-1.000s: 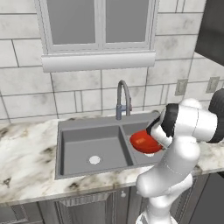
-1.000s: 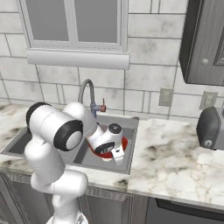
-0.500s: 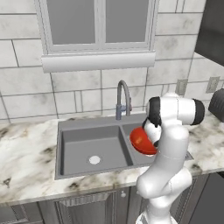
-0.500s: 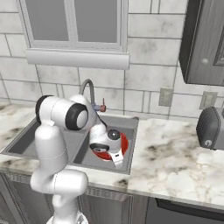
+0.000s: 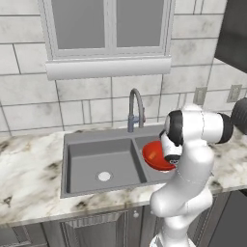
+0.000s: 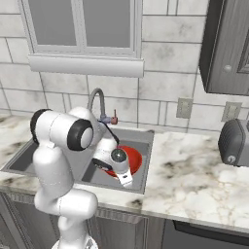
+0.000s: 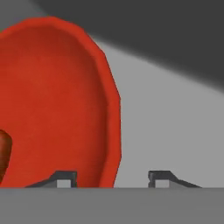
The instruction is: Pick the carrot from the cabinet and place it in the bowl. Then pick the bowl and place it in the sink. Then turn on the sink facuet.
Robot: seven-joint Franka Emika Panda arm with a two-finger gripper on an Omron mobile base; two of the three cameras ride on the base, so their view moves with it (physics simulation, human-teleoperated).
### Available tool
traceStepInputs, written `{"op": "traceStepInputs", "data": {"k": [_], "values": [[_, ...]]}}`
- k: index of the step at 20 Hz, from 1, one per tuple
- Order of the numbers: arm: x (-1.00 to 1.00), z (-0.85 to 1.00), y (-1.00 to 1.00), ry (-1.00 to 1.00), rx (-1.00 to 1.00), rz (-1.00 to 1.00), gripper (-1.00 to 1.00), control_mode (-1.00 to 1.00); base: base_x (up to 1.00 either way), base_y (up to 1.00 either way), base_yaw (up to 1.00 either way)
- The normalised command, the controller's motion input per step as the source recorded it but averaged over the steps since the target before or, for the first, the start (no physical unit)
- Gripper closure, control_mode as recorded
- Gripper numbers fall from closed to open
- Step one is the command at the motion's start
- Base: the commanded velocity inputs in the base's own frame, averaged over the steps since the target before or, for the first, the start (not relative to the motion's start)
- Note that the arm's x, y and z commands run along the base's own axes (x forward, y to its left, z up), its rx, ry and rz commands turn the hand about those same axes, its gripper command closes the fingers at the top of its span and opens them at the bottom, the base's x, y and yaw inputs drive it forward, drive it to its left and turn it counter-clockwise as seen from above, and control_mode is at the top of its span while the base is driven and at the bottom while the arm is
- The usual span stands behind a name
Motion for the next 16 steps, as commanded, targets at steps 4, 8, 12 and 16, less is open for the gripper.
{"op": "traceStepInputs", "data": {"k": [4,8,12,16], "values": [[-0.24,1.0,0.01,0.0,0.03,0.0,-1.0,-1.0,0.0,0.0,0.0],[-0.29,1.0,0.0,0.0,0.07,-0.02,-1.0,-1.0,0.0,0.0,0.0],[-0.33,1.0,0.0,0.0,0.12,-0.03,-1.0,-1.0,0.0,0.0,0.0],[-0.23,1.0,0.0,0.0,0.14,-0.04,-1.0,-1.0,0.0,0.0,0.0]]}}
